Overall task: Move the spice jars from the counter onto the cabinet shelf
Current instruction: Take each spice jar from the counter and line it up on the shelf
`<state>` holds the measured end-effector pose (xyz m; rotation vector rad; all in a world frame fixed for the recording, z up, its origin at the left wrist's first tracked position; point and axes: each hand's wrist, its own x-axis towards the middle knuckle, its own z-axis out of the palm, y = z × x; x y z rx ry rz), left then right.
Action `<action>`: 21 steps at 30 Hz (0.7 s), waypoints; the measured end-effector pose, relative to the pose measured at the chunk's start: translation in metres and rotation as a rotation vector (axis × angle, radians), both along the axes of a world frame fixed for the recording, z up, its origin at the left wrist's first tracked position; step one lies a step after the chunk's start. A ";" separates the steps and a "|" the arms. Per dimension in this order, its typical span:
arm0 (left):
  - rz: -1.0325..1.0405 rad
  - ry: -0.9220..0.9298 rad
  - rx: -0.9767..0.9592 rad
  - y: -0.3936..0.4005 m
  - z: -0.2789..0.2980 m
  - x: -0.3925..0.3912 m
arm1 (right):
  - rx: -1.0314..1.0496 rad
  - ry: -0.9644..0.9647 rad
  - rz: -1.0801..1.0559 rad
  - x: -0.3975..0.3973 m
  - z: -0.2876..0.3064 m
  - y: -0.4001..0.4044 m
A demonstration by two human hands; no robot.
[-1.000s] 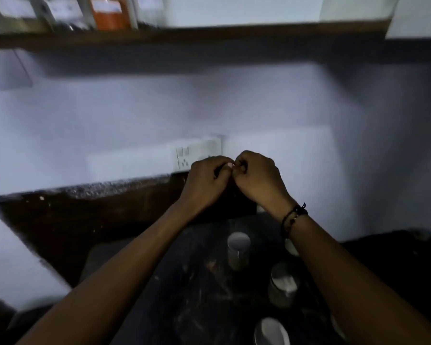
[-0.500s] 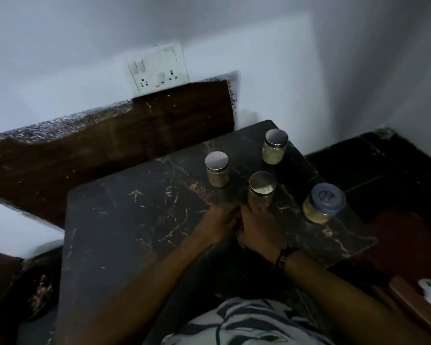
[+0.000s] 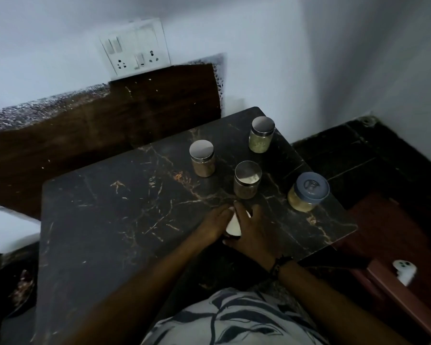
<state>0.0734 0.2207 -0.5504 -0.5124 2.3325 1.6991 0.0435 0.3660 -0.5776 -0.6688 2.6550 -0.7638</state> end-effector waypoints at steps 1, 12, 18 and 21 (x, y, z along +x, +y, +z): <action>0.081 -0.024 0.037 -0.001 0.000 -0.002 | -0.092 0.014 -0.035 -0.002 0.000 0.001; 0.488 0.041 0.428 -0.017 0.027 -0.014 | -0.788 -0.393 -0.207 -0.025 0.025 -0.018; 0.468 0.028 0.497 -0.019 0.028 -0.003 | -0.872 -0.609 -0.223 -0.027 0.026 -0.035; 0.447 0.037 0.511 -0.022 0.026 0.002 | -0.931 -0.652 -0.266 -0.027 0.021 -0.040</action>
